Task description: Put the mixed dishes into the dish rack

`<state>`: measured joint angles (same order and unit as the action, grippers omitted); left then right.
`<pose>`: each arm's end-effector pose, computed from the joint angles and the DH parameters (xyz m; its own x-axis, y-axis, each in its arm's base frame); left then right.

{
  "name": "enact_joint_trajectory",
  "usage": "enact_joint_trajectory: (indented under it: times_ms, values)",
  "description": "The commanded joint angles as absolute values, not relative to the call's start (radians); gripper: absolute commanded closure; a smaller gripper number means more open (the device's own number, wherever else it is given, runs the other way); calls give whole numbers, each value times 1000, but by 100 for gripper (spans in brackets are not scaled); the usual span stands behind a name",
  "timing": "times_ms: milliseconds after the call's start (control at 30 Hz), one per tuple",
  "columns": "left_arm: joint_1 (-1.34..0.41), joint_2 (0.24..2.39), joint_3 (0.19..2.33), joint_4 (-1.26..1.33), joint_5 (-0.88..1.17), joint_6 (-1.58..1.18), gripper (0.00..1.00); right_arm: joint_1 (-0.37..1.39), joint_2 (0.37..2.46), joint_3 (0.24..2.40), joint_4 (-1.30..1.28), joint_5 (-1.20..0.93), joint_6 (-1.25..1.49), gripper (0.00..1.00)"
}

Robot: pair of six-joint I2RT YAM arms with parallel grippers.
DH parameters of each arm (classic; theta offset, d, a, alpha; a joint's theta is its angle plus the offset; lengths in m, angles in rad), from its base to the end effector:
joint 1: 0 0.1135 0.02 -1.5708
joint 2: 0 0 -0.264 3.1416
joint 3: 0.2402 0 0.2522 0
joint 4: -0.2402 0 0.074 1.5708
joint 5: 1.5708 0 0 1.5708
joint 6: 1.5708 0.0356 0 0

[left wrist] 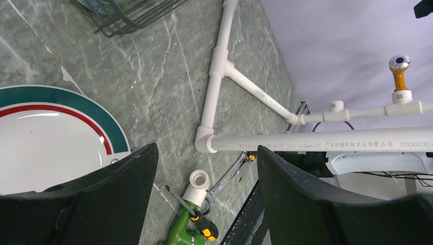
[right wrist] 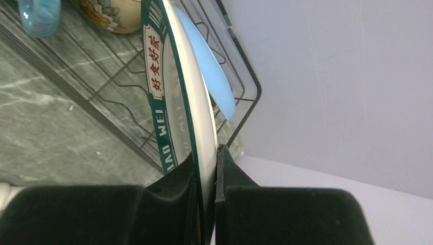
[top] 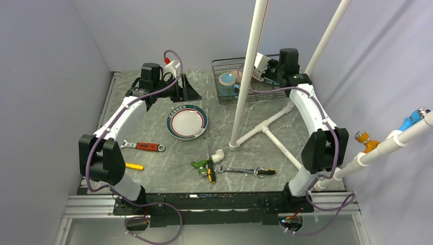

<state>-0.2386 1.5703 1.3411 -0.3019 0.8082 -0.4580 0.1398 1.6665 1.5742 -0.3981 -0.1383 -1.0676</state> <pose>0.3409 -0.1094 0.3303 -0.7815 -0.1243 -0.6115 0.4722 0.5228 -0.7097 0.3866 0.0594 0.3620 0.0015 -0.8760 -0.4823 -0.5332 0.4073 -0.7415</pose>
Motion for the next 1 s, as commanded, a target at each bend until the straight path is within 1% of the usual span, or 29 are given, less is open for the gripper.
enact_joint_trajectory:
  times_ms: [0,333,567,767,967]
  values:
    - [-229,1578,1341,-259,848,-466,25,133,1697,1670,-334,-117,-1159,100]
    - [-221,1597,1343,-258,853,-465,25,132,1812,1770,-343,-70,-1249,100]
    - [-215,1615,1330,-227,884,-491,25,132,1846,1775,-352,-57,-1357,100]
    - [-213,1621,1331,-229,884,-489,25,132,1834,1718,-315,-93,-1465,100]
    - [-212,1624,1329,-224,889,-492,25,132,1858,1737,-342,-95,-1549,100]
